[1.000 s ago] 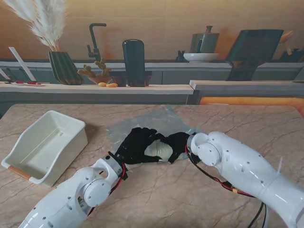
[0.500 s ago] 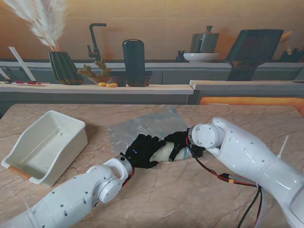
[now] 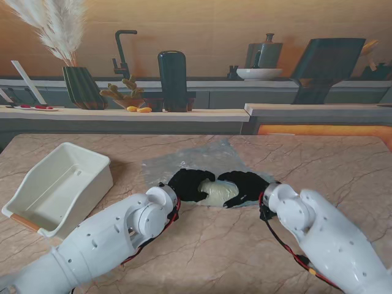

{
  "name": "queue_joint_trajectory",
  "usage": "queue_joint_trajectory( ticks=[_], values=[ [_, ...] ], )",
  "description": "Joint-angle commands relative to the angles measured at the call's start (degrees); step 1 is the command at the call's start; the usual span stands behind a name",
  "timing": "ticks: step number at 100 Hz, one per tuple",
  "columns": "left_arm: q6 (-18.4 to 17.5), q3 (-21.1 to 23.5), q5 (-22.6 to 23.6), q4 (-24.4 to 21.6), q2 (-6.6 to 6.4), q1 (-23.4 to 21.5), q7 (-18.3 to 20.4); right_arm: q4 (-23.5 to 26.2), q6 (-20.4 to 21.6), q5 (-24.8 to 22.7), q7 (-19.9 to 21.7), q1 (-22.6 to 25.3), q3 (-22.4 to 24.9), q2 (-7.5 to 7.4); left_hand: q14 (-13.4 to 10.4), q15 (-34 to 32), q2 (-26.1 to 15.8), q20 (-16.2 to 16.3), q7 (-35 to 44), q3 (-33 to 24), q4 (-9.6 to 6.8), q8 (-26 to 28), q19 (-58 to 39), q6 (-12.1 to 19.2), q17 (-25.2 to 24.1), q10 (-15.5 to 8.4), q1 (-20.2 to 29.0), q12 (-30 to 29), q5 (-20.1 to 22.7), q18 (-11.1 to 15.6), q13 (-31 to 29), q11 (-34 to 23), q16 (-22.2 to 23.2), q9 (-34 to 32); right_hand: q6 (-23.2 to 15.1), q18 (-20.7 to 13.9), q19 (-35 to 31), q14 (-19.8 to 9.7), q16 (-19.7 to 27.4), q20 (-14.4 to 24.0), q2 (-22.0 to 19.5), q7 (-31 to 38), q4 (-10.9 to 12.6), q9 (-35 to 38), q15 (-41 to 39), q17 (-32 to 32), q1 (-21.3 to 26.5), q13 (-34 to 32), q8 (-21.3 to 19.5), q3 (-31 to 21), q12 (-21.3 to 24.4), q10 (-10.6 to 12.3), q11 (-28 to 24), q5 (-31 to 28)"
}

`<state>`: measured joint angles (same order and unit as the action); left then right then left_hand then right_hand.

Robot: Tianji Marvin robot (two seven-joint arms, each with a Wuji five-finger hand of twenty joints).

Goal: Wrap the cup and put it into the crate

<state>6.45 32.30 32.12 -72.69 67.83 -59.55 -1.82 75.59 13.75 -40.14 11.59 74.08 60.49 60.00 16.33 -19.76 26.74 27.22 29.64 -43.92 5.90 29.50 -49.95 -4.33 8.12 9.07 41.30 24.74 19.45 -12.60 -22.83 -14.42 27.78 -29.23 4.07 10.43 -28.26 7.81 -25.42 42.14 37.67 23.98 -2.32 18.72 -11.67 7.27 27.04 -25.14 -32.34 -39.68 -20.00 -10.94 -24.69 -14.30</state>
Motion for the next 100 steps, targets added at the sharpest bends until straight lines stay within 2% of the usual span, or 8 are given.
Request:
queue_joint_trajectory(
  ticks=[1, 27, 48, 62, 69, 78, 94, 100],
  values=[
    [2.0, -1.5, 0.1, 4.2, -0.20, -1.9, 3.1, 2.0, 0.1, 0.4, -1.8, 2.2, 0.2, 0.21, -0.9, -8.3, -1.1, -0.8, 14.9, -6.8, -0.06, 1.8, -0.3, 1.1, -0.7, 1.0, 10.5, 1.6, 12.4, -0.1, -8.6, -10.7, 2.1, -12.0, -6.4, 0.1, 1.6, 0.2, 0.6, -0.2, -1.0, 3.8, 0.5, -1.5, 0.5, -0.2, -1.9, 0.2, -2.1, 0.4, 0.2, -0.5, 0.2, -0.5],
    [6.2, -1.6, -8.3, 4.5, 0.07, 0.1, 10.2, 6.3, 6.1, -18.0, -17.1, 9.0, 3.2, -0.12, 0.2, -6.1, -3.9, -2.5, 11.6, 0.5, 1.37, -1.7, 2.4, 0.5, -2.8, 2.8, 9.4, 0.5, 14.6, 0.7, -6.2, -7.2, 1.3, -11.2, -5.6, 1.2, 2.1, 0.3, 0.1, -0.2, -1.7, 5.4, 0.7, -1.3, -1.5, 1.6, -4.2, -0.6, -2.2, 0.5, 0.0, -0.9, -2.9, -0.2],
    [8.4, -2.2, -12.9, 6.2, 0.54, 2.6, 13.8, 4.5, -2.2, -27.9, -23.2, 7.5, -2.8, -1.24, 0.2, -4.9, -5.0, -2.8, 12.5, 3.0, 2.31, -0.1, 3.7, 1.5, -4.1, 2.7, 11.0, 0.0, 16.9, 0.9, -4.4, -5.7, 0.8, -9.9, -2.0, 3.1, 1.9, 1.6, 0.1, -0.8, -2.0, 4.7, 1.7, -3.6, -4.5, 2.4, -3.3, 1.1, -1.5, -1.3, 0.2, -1.9, -6.2, 1.8],
    [9.1, -2.2, -15.1, 7.1, 0.86, 3.4, 15.0, -0.9, -8.7, -26.6, -22.0, 1.4, -11.0, -1.09, 0.1, -3.3, -7.4, -3.3, 9.2, 9.0, 0.79, -0.4, 6.1, 1.7, -5.7, 2.7, 9.6, -1.0, 15.8, 1.3, -2.0, -3.8, 0.1, -7.4, -1.0, 3.8, 1.1, 2.2, -0.3, -1.2, -2.2, 5.5, 2.2, -4.6, -7.7, 2.4, -0.1, 1.8, -1.7, -2.5, 0.6, -3.1, -8.8, 1.9],
    [8.9, -2.0, -15.3, 6.9, 0.72, 3.3, 15.3, -4.8, -10.5, -24.1, -21.5, -2.6, -15.8, -0.72, -0.1, -2.0, -14.6, -2.5, 1.8, 28.1, -1.79, 0.5, 7.6, 0.1, -6.5, 3.1, 8.9, -1.6, 13.9, 1.4, -0.2, -2.4, -0.3, -4.7, -1.2, 4.0, 0.2, 1.3, -0.9, -1.6, -3.3, 7.2, 2.6, -3.6, -10.5, 2.9, 5.0, 0.4, -2.2, -4.0, 0.6, -3.1, -10.9, 0.9],
    [8.0, -0.7, -14.5, 5.6, 0.19, 2.4, 14.9, -8.8, -11.2, -21.1, -20.9, -7.1, -21.2, -0.28, -0.5, 0.1, -16.3, -2.8, -5.5, 38.6, -3.42, -3.5, 9.6, -1.8, -7.5, 3.1, 4.1, -2.4, 8.3, 1.4, 2.2, -0.4, -1.1, -0.4, -2.5, 3.7, -2.3, 0.1, -2.1, -2.2, -5.2, 10.8, 3.4, -0.7, -14.7, 4.0, 9.5, -1.8, -2.4, -9.2, 0.1, -2.4, -14.4, -1.7],
    [5.6, 6.8, -11.4, -0.4, -0.26, -3.7, 8.2, -13.6, -11.0, -15.8, -18.9, -12.6, -27.4, 0.79, -0.3, 2.7, -15.4, -2.6, -10.9, 44.4, -4.06, -5.9, 12.4, -2.3, -8.2, 3.7, 1.4, -3.2, 3.5, 0.5, 4.9, 1.5, -2.0, 3.5, -7.6, 1.5, -11.2, -1.9, -6.7, -3.7, -12.8, 21.0, 9.0, 7.9, -25.2, 6.9, 16.9, -7.5, -3.7, -15.3, -3.7, 0.2, -20.5, -11.2],
    [4.0, 9.8, -9.0, -3.7, -0.64, -6.6, 5.4, -14.5, -10.5, -14.5, -18.0, -14.0, -28.6, 1.04, -0.7, 3.3, -15.6, -2.5, -12.0, 44.5, -4.09, -6.4, 12.8, -2.3, -8.5, 3.5, 1.3, -3.4, 1.9, 0.6, 5.7, 2.1, -2.1, 4.7, -11.3, 0.6, -16.3, -2.0, -9.7, -4.7, -10.8, 26.9, 6.4, 14.0, -29.4, 7.5, 18.7, -10.4, -0.9, -20.3, -5.1, 1.3, -21.8, -16.9]
  ],
)
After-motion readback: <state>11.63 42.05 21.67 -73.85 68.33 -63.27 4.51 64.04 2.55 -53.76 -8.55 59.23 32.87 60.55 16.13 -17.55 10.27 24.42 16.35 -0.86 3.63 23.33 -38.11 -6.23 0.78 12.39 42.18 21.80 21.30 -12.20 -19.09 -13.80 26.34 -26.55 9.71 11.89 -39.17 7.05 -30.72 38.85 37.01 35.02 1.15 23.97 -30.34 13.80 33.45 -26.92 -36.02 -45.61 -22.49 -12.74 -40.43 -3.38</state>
